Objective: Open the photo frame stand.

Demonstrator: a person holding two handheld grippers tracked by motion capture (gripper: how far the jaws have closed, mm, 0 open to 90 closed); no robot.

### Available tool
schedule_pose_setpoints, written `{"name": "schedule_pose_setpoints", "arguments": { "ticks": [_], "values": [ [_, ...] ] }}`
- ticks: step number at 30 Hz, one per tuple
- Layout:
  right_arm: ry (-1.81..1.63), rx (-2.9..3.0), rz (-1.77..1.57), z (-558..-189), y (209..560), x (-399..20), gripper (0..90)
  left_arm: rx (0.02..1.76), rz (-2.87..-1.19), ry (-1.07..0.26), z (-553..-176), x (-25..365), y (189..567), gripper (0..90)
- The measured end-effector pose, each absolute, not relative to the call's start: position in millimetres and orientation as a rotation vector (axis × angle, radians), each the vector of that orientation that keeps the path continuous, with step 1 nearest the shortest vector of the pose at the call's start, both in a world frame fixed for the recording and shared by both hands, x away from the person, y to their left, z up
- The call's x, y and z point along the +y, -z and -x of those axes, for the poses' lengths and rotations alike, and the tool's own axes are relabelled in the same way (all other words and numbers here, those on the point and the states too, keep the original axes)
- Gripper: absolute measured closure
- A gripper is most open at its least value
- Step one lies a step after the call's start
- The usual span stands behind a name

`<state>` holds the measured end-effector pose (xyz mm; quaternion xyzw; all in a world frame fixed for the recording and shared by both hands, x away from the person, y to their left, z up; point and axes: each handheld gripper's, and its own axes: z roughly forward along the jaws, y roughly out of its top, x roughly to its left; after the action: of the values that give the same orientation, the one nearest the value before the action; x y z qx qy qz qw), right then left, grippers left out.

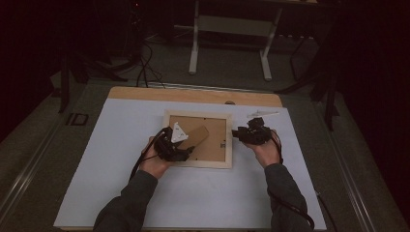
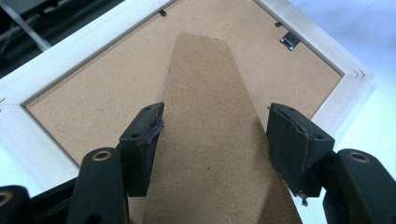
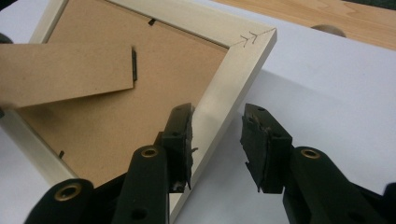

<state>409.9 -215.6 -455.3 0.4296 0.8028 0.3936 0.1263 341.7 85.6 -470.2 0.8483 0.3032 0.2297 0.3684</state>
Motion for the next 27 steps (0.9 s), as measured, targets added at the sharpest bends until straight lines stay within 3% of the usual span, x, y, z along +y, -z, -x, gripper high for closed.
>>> {"name": "schedule_pose_setpoints", "arguments": {
  "ticks": [27],
  "values": [
    [-1.209,2.375,-1.353,-435.5,464.3,-208.4,58.8,0.711,-2.155,-0.712,-325.3,81.8,472.3,39.5]
  ]
}}
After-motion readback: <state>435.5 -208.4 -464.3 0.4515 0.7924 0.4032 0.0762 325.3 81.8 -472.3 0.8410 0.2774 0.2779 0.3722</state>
